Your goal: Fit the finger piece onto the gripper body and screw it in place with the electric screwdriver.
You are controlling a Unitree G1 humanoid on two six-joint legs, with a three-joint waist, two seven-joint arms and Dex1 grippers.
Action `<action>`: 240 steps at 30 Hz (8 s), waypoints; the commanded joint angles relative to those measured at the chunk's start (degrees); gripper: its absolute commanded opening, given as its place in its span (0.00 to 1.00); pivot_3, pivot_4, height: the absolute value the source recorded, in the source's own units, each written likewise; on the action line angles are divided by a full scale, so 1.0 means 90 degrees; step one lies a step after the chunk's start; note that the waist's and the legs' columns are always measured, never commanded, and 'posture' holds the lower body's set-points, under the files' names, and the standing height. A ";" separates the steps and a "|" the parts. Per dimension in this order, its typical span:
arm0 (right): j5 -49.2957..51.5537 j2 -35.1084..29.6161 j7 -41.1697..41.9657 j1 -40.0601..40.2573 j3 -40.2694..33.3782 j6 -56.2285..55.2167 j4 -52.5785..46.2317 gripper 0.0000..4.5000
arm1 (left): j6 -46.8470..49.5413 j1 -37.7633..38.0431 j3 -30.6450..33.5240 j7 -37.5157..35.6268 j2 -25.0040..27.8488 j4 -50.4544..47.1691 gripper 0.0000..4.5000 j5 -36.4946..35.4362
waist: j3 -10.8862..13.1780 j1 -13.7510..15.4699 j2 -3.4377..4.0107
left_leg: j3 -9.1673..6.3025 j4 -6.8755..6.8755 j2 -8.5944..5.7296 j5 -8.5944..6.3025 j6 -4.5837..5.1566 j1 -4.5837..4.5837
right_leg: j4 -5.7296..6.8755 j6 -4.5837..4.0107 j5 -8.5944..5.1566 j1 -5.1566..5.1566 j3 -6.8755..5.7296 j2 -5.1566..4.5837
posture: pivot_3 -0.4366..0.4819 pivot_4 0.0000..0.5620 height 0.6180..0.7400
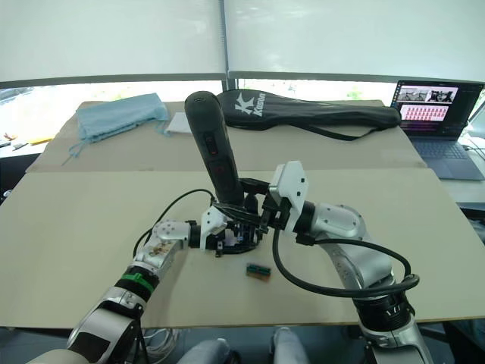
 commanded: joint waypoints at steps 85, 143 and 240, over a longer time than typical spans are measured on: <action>0.0927 -0.0347 0.1184 0.1865 -0.1091 -0.0939 -0.1147 0.43 | 0.0178 0.1979 -0.0492 -0.0677 0.0871 -0.2506 1.00 -0.0412 | 0.0033 0.0075 0.0005 | 0.0010 -0.0050 0.0002 -0.0001 0.0001 0.0005 | -0.0020 -0.0007 -0.0006 -0.0006 0.0003 -0.0007 | 0.48 0.27 1.00; 0.0280 -0.0202 0.1391 0.2078 -0.0930 -0.1584 -0.0576 0.43 | 0.0073 0.1711 -0.0956 -0.0391 0.0379 -0.1805 1.00 -0.0111 | 0.0024 0.0204 0.0019 | 0.0010 -0.0039 -0.0004 -0.0001 0.0001 0.0011 | -0.0017 -0.0003 -0.0004 0.0006 0.0001 -0.0009 | 0.48 0.27 1.00; 0.0145 -0.0163 0.1307 0.2288 -0.0728 -0.1600 -0.0532 0.43 | 0.0275 0.1777 -0.0879 -0.0367 0.0462 -0.1959 1.00 -0.0154 | 0.0022 0.0194 0.0022 | 0.0010 -0.0037 -0.0003 -0.0001 0.0001 0.0012 | -0.0016 -0.0001 -0.0004 0.0007 0.0003 -0.0007 | 0.48 0.27 1.00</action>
